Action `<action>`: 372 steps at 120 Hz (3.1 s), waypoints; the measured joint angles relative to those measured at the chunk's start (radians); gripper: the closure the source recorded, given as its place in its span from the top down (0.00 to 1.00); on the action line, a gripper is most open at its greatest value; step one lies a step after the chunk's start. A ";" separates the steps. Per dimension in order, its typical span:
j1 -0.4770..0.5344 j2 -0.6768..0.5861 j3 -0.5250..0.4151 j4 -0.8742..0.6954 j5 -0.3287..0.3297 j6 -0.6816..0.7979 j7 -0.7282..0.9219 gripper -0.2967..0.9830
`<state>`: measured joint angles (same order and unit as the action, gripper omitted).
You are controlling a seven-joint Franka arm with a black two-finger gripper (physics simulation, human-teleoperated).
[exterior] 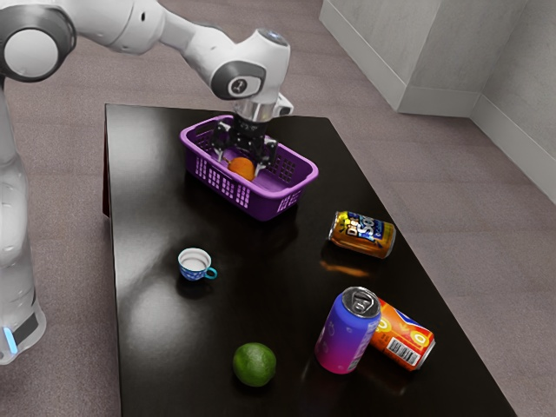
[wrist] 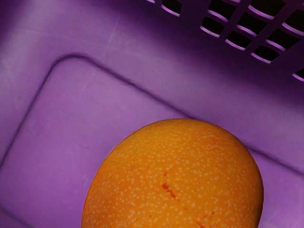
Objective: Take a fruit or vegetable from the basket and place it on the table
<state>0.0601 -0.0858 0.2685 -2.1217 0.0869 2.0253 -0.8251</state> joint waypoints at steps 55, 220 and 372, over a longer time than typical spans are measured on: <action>0.002 0.008 0.002 -0.005 -0.004 0.006 0.012 0.77; 0.002 -0.081 -0.067 0.129 0.045 -0.065 0.009 0.51; 0.005 -0.094 -0.443 0.154 -0.238 -0.189 0.013 0.75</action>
<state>0.0652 -0.1798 -0.1748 -1.9679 -0.1515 1.8362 -0.8125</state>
